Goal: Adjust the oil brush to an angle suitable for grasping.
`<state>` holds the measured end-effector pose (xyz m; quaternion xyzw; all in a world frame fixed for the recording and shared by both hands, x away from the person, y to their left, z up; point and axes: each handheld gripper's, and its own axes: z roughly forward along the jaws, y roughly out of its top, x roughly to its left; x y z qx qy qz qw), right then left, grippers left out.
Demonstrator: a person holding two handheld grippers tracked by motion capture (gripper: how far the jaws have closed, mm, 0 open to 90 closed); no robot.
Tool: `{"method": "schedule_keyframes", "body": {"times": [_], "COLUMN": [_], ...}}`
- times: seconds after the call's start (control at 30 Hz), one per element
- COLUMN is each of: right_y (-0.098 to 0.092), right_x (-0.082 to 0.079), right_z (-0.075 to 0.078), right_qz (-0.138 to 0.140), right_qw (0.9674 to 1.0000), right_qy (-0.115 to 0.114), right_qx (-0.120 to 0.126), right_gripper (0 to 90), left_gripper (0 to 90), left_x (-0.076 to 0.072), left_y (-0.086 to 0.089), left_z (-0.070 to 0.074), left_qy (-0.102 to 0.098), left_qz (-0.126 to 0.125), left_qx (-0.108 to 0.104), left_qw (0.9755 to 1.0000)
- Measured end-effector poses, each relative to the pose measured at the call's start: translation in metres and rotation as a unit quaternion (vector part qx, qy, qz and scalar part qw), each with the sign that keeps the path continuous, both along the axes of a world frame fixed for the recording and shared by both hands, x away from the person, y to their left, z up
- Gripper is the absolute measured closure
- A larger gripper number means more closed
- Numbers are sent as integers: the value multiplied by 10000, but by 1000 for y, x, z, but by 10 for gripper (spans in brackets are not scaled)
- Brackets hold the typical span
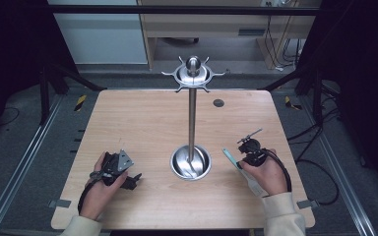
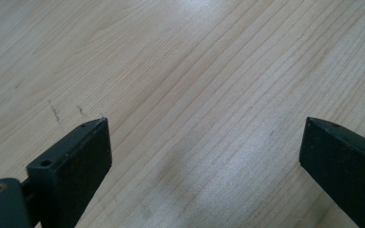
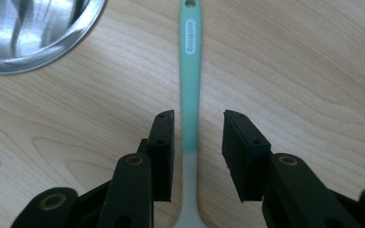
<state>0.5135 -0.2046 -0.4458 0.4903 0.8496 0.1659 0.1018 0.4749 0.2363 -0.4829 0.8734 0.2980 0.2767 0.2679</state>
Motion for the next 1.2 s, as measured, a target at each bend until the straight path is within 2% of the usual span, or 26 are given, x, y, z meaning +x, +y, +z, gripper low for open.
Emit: {"method": "schedule_keyframes", "body": {"times": [0.27, 0.47, 0.73, 1.2], "right_y": [1, 2, 2, 1], "right_x": [0, 0, 1, 1], "right_z": [-12, -15, -18, -18], "right_qz": [19, 40, 80, -13], "right_qw": [9996, 9993, 9991, 9987], "right_qy": [284, 367, 408, 497], "right_qx": [-67, -72, -82, -134], "right_gripper": [710, 731, 757, 782], "left_gripper": [31, 31, 31, 31], "left_x": [0, 0, 0, 0], "left_y": [-1, -1, -1, -2], "left_z": [0, -1, -1, -1], "left_qy": [16, 21, 22, 34], "left_qz": [-19, -25, -26, -50], "left_qx": [11, 16, 17, 51], "left_qw": [10000, 10000, 10000, 10000]}}
